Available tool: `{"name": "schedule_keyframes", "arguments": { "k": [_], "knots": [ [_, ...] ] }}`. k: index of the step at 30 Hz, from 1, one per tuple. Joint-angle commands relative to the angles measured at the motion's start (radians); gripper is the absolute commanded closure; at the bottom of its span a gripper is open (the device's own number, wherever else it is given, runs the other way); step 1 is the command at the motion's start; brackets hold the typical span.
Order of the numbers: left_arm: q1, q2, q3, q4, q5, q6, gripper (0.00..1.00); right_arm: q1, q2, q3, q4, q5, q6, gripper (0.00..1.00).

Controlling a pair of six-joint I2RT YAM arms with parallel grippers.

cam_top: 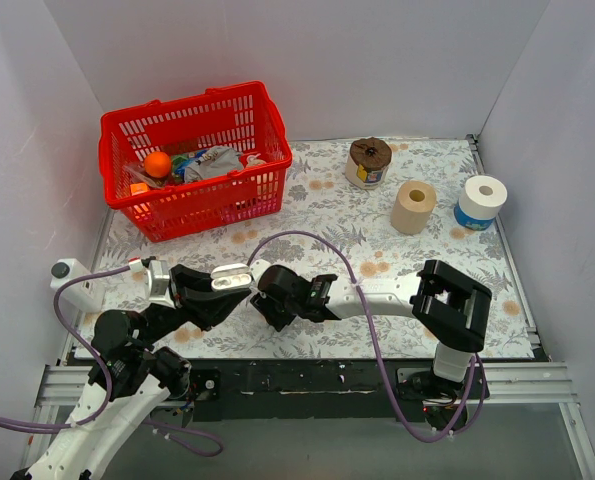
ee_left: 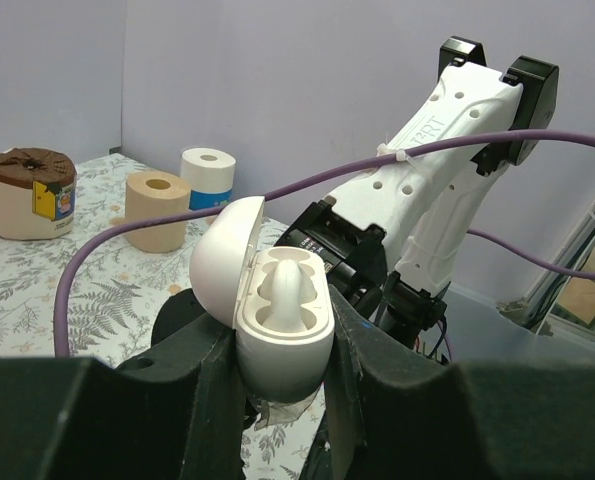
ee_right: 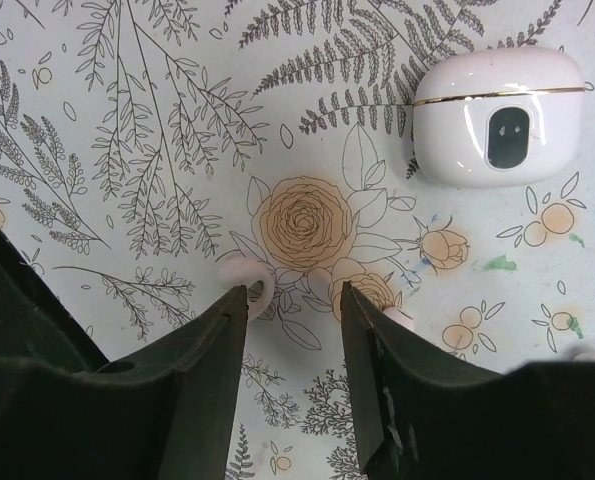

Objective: Insert the wireless bluetooth earbuds into the charging case
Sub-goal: Pick up the earbud from the center of the board.

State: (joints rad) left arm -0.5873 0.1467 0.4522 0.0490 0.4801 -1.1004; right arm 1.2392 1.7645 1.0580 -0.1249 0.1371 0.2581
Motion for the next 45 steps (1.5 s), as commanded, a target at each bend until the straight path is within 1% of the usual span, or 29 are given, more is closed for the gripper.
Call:
{"name": "schedule_keyframes", "arguments": {
  "k": [1, 15, 25, 29, 34, 38, 42, 44, 45],
  "knots": [
    [0.003, -0.006, 0.005, -0.018, -0.014, 0.002, 1.0, 0.006, 0.003, 0.046, 0.001, 0.018, 0.001, 0.5],
    [0.003, -0.013, 0.0, -0.02, -0.017, 0.001, 1.0, 0.009, 0.036, 0.031, 0.01, -0.022, 0.004, 0.5],
    [0.003, -0.03, -0.006, -0.028, -0.018, -0.006, 1.0, 0.049, 0.073, 0.034, 0.007, -0.039, 0.027, 0.51],
    [0.001, -0.036, -0.004, -0.034, -0.02, -0.006, 1.0, 0.055, 0.081, 0.036, 0.004, -0.036, 0.033, 0.53],
    [0.003, -0.042, -0.004, -0.04, -0.02, -0.004, 1.0, 0.054, 0.076, 0.039, 0.002, -0.024, 0.035, 0.59],
    [0.001, -0.053, -0.003, -0.043, -0.021, -0.006, 1.0, 0.054, 0.073, 0.045, 0.002, -0.018, 0.035, 0.59],
    [0.001, -0.056, -0.001, -0.043, -0.023, -0.006, 1.0, 0.054, 0.059, 0.051, 0.002, 0.002, 0.032, 0.56],
    [0.003, -0.058, -0.001, -0.043, -0.023, -0.004, 1.0, 0.054, 0.052, 0.057, 0.001, 0.01, 0.029, 0.57],
    [0.003, -0.056, -0.003, -0.043, -0.024, -0.006, 1.0, 0.054, 0.052, 0.059, -0.001, 0.01, 0.026, 0.6]
  ]
}}
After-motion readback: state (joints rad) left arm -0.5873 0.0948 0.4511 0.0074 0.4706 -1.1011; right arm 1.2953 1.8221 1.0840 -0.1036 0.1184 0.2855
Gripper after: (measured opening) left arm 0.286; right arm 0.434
